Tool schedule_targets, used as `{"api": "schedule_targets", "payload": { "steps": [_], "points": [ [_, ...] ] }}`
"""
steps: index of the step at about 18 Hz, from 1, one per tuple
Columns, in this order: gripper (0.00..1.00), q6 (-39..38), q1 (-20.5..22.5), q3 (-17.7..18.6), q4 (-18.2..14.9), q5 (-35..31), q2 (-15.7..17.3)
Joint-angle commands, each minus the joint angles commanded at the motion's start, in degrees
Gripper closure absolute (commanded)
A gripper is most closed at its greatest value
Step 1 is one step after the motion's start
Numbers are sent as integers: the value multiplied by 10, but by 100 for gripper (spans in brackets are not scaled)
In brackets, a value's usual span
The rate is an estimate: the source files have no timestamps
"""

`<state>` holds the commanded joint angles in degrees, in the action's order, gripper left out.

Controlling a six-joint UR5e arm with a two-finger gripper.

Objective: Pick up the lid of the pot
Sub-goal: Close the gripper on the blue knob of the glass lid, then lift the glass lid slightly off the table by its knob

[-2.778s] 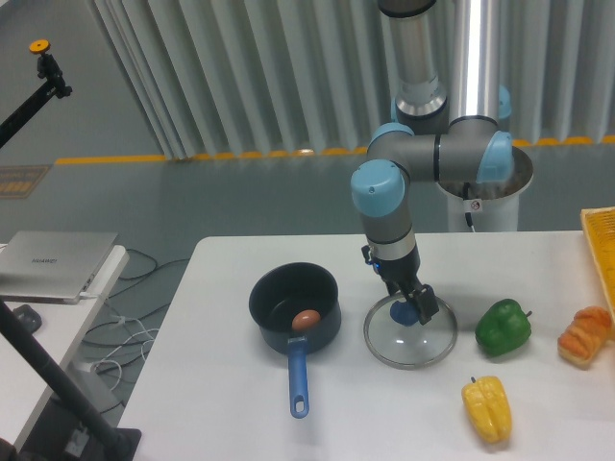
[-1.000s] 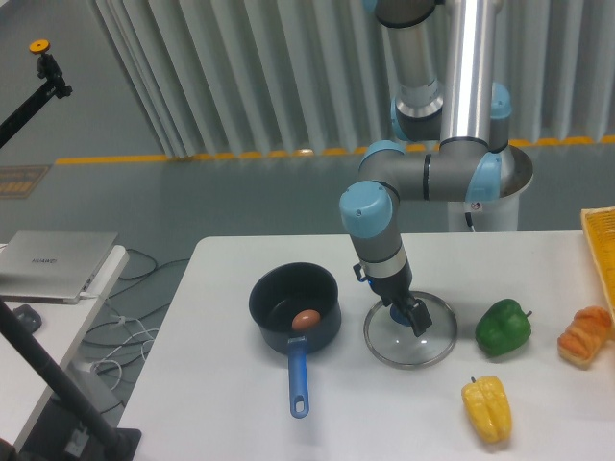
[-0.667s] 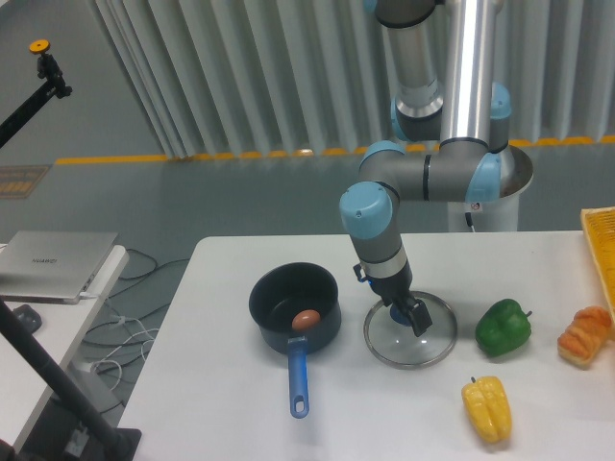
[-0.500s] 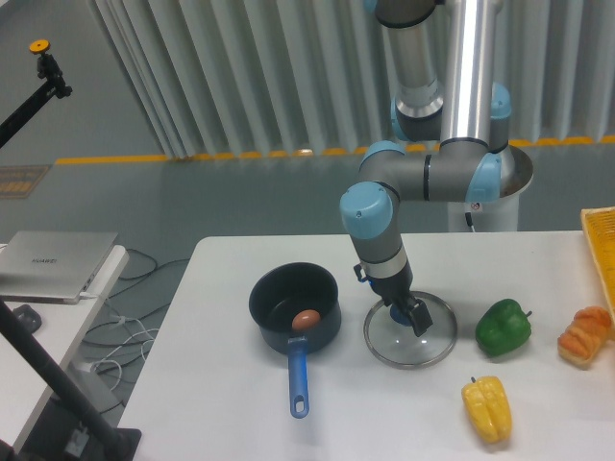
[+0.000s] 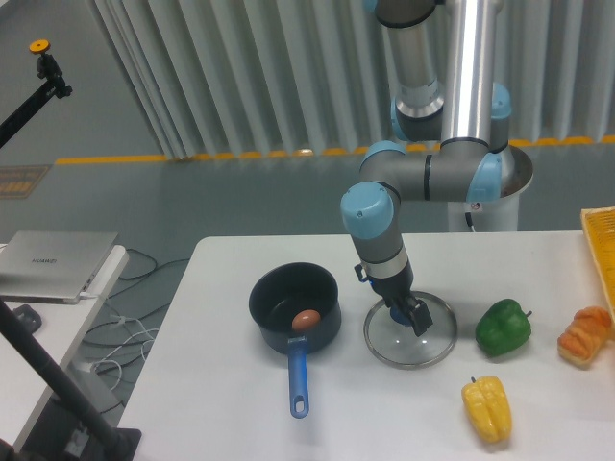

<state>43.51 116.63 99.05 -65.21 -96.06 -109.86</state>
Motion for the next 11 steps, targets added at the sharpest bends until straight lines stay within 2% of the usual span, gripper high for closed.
{"api": "schedule_targets", "payload": {
  "steps": [6,11],
  "points": [
    [36,-1,2,0,0,0,2],
    [41,-1,2,-1,0,0,5]
  ]
}}
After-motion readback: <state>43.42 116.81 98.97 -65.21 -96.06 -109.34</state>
